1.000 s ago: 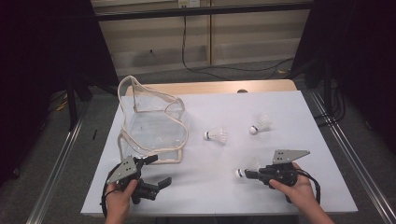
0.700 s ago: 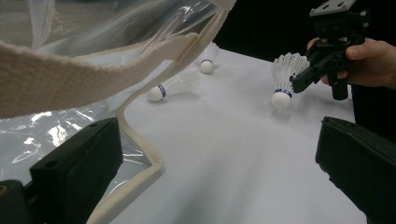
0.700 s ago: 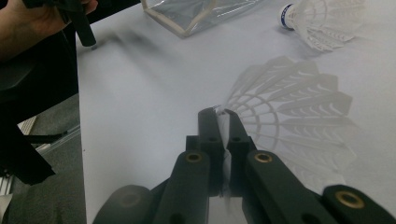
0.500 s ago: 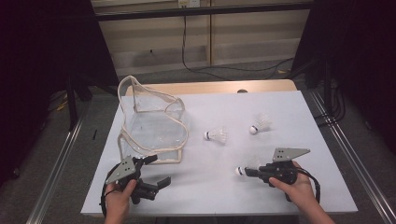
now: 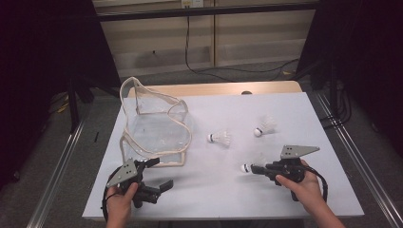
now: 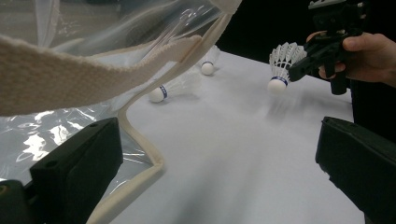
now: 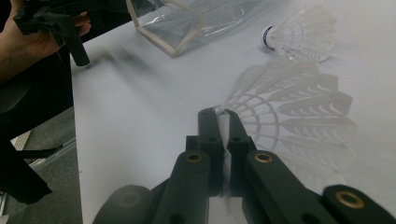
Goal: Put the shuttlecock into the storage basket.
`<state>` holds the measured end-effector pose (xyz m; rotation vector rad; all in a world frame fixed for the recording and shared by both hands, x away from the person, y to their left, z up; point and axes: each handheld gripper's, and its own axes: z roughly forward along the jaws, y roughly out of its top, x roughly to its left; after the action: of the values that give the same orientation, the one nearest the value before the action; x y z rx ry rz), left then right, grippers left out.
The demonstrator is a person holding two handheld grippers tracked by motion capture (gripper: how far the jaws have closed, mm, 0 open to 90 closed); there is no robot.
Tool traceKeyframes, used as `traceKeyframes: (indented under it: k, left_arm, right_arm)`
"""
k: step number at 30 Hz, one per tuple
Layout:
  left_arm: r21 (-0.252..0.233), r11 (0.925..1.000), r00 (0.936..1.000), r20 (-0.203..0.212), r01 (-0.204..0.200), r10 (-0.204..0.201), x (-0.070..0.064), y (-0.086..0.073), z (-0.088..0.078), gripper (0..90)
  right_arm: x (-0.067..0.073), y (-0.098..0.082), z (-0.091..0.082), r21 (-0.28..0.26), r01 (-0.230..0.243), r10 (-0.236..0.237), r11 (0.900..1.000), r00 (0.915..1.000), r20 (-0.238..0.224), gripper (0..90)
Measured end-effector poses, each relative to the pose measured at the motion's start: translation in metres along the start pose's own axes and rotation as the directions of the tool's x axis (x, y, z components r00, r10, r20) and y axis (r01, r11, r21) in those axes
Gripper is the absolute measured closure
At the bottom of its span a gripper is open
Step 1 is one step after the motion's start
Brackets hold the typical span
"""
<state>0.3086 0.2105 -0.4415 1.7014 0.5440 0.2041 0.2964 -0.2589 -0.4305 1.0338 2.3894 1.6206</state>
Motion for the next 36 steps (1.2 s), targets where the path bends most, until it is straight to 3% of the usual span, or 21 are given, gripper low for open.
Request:
traceKeyframes:
  k: [8, 36]
  left_arm:
    - [-0.014, 0.9999, 1.0, -0.005, 0.008, -0.008, 0.001, 0.001, -0.003, 0.8]
    - [-0.02, 0.9998, 0.9999, -0.016, -0.005, 0.004, 0.001, 0.001, -0.004, 0.8]
  right_arm:
    - [-0.004, 0.006, 0.002, -0.006, 0.001, -0.001, 1.0, 0.9996, 0.027, 89.3]
    - [-0.013, 0.015, 0.009, -0.02, -0.011, 0.012, 1.0, 0.9984, 0.056, 89.2]
